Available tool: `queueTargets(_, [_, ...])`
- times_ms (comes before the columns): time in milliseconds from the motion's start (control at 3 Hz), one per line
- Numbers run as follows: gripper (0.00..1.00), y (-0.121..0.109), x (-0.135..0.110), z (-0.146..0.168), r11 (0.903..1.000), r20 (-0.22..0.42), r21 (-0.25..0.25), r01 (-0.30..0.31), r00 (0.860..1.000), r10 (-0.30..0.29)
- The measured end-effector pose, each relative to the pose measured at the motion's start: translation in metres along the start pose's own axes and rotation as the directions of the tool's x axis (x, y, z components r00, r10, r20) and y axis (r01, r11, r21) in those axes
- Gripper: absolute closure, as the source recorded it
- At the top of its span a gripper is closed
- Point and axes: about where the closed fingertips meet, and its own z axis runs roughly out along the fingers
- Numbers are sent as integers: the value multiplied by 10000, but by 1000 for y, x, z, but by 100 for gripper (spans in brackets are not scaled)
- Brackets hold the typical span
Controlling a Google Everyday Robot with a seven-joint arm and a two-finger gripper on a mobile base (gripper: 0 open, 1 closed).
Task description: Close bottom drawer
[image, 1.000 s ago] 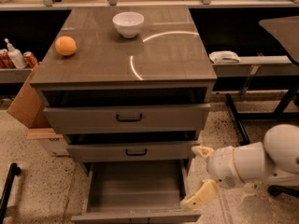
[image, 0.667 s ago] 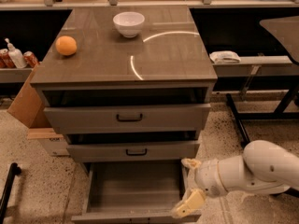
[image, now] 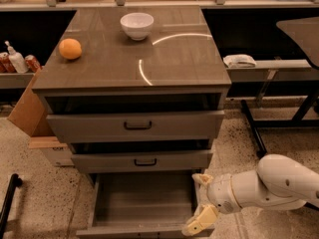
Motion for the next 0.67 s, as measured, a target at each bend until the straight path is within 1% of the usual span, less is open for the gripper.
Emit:
queueTargets(333, [0,-6,10,11,9993,-209,-4,361,9991,-361])
queueTargets(667, [0,-21,35,27,9949,-264,-243,976,9948,-982])
